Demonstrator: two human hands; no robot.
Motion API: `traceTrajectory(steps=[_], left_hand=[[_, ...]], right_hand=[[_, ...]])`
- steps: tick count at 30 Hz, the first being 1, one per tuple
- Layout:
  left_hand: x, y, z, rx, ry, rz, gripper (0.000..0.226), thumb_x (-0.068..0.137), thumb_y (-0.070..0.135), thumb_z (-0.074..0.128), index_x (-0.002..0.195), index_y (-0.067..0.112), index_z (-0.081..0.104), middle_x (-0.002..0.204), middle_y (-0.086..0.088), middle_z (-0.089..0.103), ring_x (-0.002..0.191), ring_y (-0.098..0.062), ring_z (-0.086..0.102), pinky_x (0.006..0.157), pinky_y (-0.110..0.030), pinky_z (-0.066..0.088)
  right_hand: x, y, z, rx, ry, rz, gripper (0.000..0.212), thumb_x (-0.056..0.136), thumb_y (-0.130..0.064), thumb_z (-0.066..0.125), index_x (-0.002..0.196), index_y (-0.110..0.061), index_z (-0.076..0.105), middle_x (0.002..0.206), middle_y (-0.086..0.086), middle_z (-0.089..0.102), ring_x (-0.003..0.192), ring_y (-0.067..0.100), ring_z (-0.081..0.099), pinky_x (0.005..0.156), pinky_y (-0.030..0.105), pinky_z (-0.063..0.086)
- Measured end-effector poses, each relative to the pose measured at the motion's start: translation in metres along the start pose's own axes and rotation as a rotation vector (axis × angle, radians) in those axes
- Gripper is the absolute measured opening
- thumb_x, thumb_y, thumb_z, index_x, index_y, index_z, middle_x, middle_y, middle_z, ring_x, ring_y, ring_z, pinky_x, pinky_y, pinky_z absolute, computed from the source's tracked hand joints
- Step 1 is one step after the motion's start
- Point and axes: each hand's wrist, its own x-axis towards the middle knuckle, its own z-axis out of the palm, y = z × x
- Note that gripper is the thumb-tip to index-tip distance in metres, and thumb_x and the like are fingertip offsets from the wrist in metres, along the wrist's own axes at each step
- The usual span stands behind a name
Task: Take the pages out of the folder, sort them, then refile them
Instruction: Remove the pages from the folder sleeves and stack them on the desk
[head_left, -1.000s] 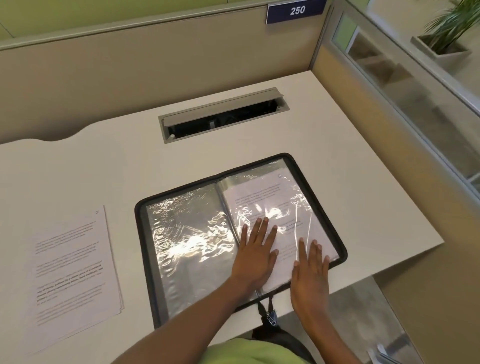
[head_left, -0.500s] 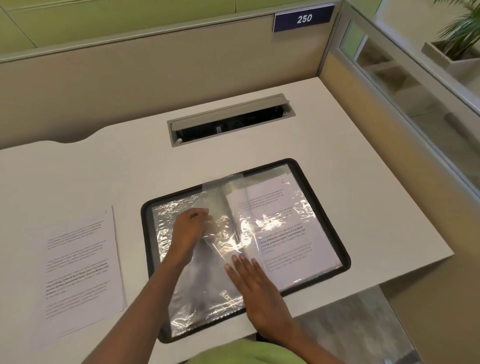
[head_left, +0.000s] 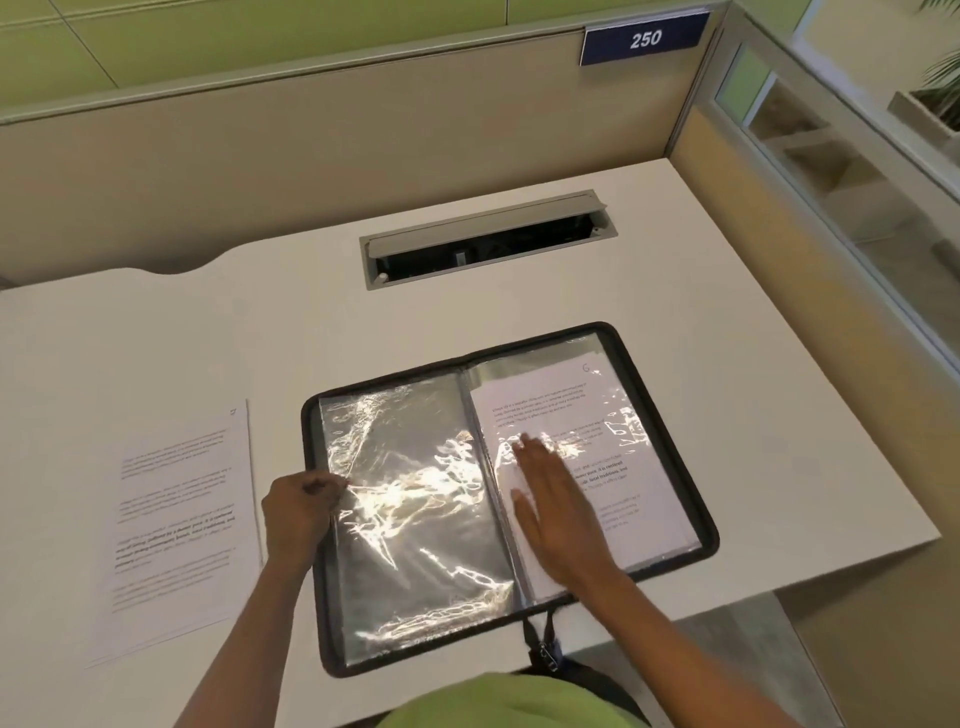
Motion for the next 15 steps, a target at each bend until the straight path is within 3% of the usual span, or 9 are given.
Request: traceTrajectory(steps=[3, 6, 7, 9, 12, 15], left_hand=[[0.001, -0.004, 0.001, 0.038, 0.04, 0.0, 0.016, 0.087, 0.013, 0.084, 0.077, 0.024, 0.079, 0.07, -0.003, 0.076, 0.07, -0.026, 0.073, 0.072, -0.035, 0.058], [-0.006, 0.005, 0.008, 0.162, 0.107, 0.055, 0.015, 0.087, 0.005, 0.079, 0.083, 0.019, 0.076, 0.08, -0.006, 0.073, 0.084, -0.034, 0.072, 0.073, -0.035, 0.053], [-0.009, 0.01, 0.014, 0.258, 0.144, 0.111, 0.012, 0.086, 0.003, 0.076, 0.093, 0.013, 0.074, 0.09, -0.011, 0.07, 0.091, -0.037, 0.069, 0.075, -0.038, 0.051], [-0.016, 0.02, 0.035, 0.479, 0.178, 0.226, 0.039, 0.09, 0.01, 0.071, 0.129, 0.008, 0.065, 0.126, -0.019, 0.063, 0.116, -0.043, 0.059, 0.093, -0.05, 0.05], [-0.038, 0.046, 0.084, 0.493, 0.014, 0.487, 0.058, 0.101, 0.028, 0.064, 0.155, 0.02, 0.045, 0.169, -0.008, 0.03, 0.154, -0.032, 0.03, 0.125, -0.051, 0.024], [-0.06, 0.069, 0.145, 0.564, -0.238, 0.751, 0.059, 0.109, 0.033, 0.048, 0.164, 0.023, 0.028, 0.175, -0.001, 0.006, 0.162, -0.02, 0.003, 0.131, -0.052, 0.007]], right_hand=[[0.024, 0.024, -0.011, -0.039, 0.028, 0.061, 0.057, 0.111, -0.037, 0.035, 0.163, -0.025, 0.017, 0.171, -0.006, 0.011, 0.157, 0.009, 0.007, 0.128, 0.036, 0.014], [0.046, 0.044, -0.022, -0.084, 0.056, 0.107, 0.056, 0.109, -0.032, 0.04, 0.162, -0.019, 0.025, 0.169, 0.001, 0.02, 0.156, 0.015, 0.015, 0.128, 0.042, 0.02], [0.054, 0.05, -0.026, -0.092, 0.065, 0.125, 0.056, 0.109, -0.03, 0.04, 0.161, -0.017, 0.026, 0.169, 0.002, 0.022, 0.156, 0.017, 0.017, 0.128, 0.042, 0.019], [0.071, 0.063, -0.035, -0.128, 0.07, 0.151, 0.056, 0.109, -0.027, 0.041, 0.161, -0.015, 0.026, 0.168, 0.004, 0.022, 0.156, 0.019, 0.017, 0.129, 0.038, 0.012], [0.101, 0.08, -0.047, -0.197, 0.055, 0.152, 0.057, 0.109, -0.024, 0.039, 0.161, -0.01, 0.023, 0.168, 0.008, 0.022, 0.156, 0.022, 0.018, 0.127, 0.033, 0.006], [0.131, 0.095, -0.057, -0.227, -0.014, 0.11, 0.059, 0.109, -0.022, 0.04, 0.161, -0.006, 0.02, 0.168, 0.011, 0.021, 0.156, 0.024, 0.02, 0.128, 0.035, 0.012]])
